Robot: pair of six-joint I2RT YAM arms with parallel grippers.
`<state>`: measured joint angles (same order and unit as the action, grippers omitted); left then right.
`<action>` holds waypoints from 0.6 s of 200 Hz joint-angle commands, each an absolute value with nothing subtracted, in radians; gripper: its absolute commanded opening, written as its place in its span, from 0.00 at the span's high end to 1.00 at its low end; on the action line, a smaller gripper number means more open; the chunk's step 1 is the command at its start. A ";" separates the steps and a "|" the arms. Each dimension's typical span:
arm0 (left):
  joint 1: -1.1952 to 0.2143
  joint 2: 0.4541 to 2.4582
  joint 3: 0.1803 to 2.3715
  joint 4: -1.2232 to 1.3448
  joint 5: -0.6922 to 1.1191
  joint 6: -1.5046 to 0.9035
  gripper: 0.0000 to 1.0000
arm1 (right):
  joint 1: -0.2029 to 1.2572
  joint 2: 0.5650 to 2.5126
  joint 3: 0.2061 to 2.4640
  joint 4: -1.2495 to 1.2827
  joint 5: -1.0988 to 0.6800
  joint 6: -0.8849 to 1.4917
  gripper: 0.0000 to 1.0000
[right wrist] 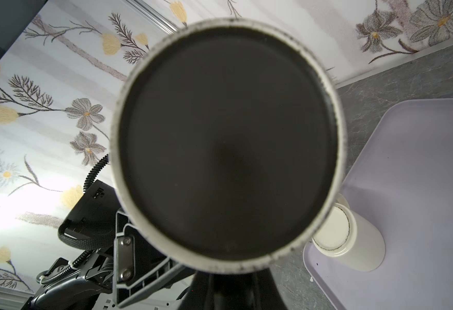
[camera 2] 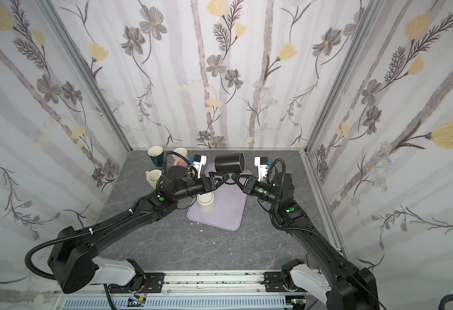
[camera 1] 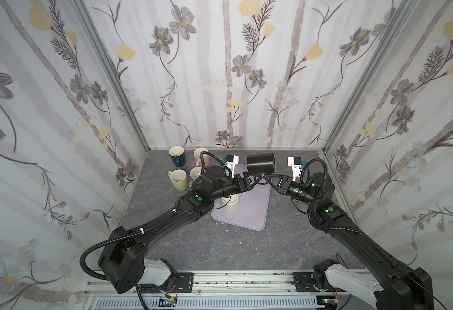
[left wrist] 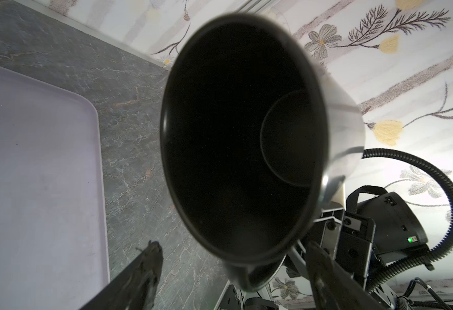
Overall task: Turn the mug right side up
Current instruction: Place the mug at the middle-left of the table.
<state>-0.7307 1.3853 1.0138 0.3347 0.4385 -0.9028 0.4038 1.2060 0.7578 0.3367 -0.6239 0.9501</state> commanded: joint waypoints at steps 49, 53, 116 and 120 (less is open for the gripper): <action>-0.734 1.422 1.002 0.558 0.448 -0.961 0.33 | 0.403 1.209 0.721 0.562 -0.658 1.016 1.00; -0.733 1.426 1.003 0.563 0.449 -0.965 0.34 | 0.403 1.209 0.720 0.559 -0.658 1.014 1.00; -0.745 1.479 1.036 0.613 0.481 -0.988 0.50 | 0.405 1.204 0.690 0.580 -0.662 1.029 1.00; -0.747 1.480 1.038 0.614 0.482 -0.988 0.50 | 0.404 1.204 0.688 0.581 -0.661 1.030 1.00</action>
